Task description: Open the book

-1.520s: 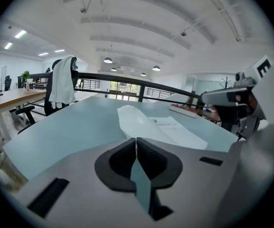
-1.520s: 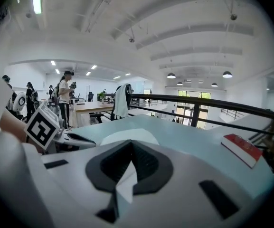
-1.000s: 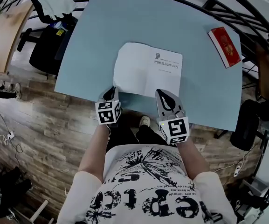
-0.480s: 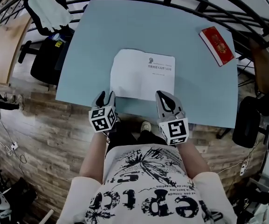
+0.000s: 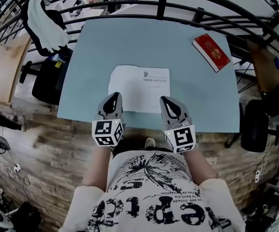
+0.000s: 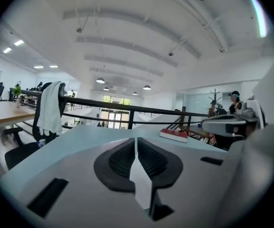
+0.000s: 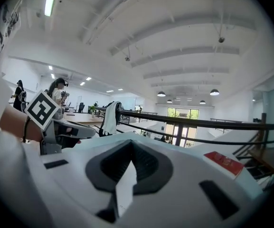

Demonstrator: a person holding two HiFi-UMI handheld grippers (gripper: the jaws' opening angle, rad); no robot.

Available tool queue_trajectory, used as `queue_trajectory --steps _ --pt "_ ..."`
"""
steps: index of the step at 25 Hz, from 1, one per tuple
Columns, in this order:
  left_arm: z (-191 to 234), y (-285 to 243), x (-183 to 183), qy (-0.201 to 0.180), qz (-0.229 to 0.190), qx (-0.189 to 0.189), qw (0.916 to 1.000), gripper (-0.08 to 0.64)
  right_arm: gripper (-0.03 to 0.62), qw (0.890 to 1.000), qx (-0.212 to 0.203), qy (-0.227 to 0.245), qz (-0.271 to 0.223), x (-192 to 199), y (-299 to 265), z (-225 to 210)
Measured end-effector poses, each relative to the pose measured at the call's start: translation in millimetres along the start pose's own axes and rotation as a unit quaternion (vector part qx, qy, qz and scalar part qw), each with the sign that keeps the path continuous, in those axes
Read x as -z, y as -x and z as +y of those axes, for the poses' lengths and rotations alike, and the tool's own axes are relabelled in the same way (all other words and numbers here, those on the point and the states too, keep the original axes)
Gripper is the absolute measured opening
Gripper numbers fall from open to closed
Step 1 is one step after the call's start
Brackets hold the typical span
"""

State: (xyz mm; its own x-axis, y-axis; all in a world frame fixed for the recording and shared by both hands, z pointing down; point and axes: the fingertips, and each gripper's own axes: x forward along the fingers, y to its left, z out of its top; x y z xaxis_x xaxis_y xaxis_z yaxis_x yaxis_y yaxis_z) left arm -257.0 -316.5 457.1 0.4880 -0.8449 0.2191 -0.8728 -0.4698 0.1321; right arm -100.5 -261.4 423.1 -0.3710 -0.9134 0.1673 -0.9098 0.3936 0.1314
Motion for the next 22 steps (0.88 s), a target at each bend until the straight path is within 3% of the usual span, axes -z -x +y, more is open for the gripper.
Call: queue_trajectory --steps 5,11,18,22 --pt "-49 1 -40 -0.045 -0.041 0.062 0.9962 0.025 0.011 0.999 0.022 0.005 -0.032 -17 16 -20" --pt "-91 7 -73 -0.081 -0.088 0.12 0.9855 0.023 0.011 0.997 0.043 0.007 -0.061 -32 32 -42" --pt "-112 9 -77 -0.093 -0.105 0.136 0.9808 0.023 0.011 0.997 0.054 -0.01 -0.063 -35 40 -56" --pt "-112 10 -76 -0.093 -0.11 0.133 0.9806 0.023 0.009 0.996 0.047 0.015 -0.068 -40 39 -56"
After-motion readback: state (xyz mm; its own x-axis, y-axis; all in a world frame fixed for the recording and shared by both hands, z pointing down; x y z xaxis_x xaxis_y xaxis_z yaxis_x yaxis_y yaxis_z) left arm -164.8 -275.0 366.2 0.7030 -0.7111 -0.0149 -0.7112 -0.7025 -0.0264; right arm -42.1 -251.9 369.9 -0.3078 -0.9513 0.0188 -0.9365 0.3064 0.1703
